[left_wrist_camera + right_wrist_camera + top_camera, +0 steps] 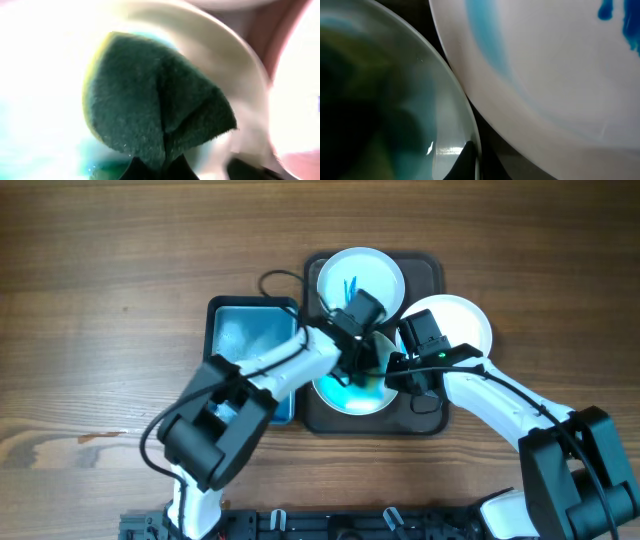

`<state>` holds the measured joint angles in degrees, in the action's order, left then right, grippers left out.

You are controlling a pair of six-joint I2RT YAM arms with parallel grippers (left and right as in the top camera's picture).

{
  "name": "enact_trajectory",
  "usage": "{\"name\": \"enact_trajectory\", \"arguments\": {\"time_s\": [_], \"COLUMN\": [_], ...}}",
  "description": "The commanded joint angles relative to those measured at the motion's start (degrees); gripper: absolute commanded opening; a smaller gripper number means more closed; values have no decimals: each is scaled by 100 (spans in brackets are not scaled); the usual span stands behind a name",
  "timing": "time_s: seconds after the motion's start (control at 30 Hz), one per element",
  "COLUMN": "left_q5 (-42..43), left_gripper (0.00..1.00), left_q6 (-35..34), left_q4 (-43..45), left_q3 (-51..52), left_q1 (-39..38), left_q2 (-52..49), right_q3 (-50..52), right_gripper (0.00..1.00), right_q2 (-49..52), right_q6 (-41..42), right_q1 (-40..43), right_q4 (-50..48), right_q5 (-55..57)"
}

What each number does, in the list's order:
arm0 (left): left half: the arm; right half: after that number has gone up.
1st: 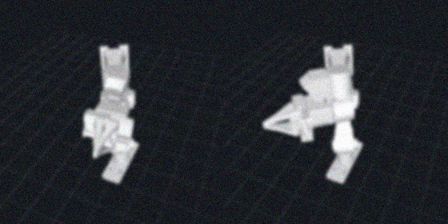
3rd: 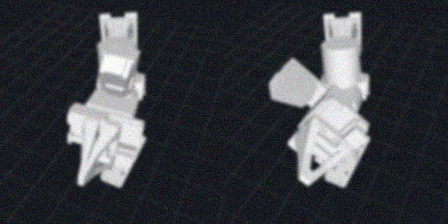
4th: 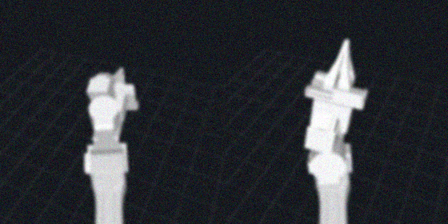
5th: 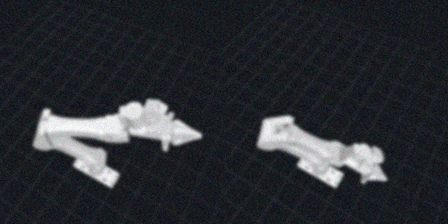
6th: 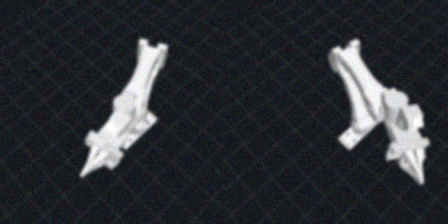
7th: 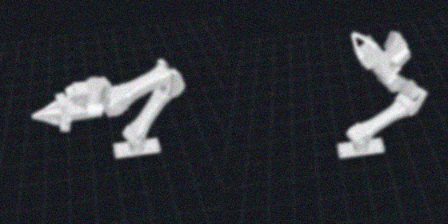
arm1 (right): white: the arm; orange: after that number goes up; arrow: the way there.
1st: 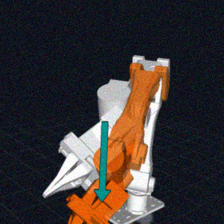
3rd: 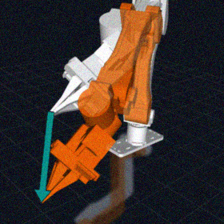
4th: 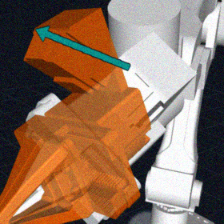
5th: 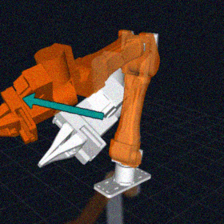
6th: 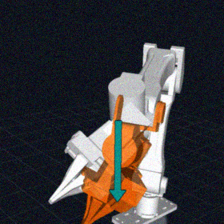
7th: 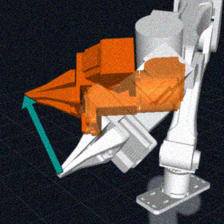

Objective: Clean dirty plates on tray and stack at the side
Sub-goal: 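Scrub the held plate with the sponge using the left gripper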

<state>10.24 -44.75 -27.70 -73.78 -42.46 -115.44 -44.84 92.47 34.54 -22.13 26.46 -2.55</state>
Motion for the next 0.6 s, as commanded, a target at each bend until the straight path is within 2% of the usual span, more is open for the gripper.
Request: {"name": "enact_trajectory", "arguments": {"time_s": [0.0, 0.13, 0.27, 0.5, 0.57], "left_q5": [540, 540, 382, -1005, -1718], "left_gripper": [4, 4, 4, 4, 4], "left_q6": [-372, -374, -367, -323, -323], "left_q4": [24, -90, -417, -1427, -1751], "left_q3": [140, 140, 140, 74, 26], "left_q1": [-599, -673, -422, 48, 85], "left_q2": [-304, -304, -302, -275, -260], "right_q3": [114, 114, 114, 114, 114], "right_gripper": [5, 4, 4, 4, 4], "right_q2": [181, 181, 181, 181, 181], "right_q6": [0, 0, 0, 4, 4], "right_q1": [22, 22, 22, 22, 22], "right_q4": [120, 122, 120, 116, 116], "right_q5": [361, 361, 361, 358, 358]}}
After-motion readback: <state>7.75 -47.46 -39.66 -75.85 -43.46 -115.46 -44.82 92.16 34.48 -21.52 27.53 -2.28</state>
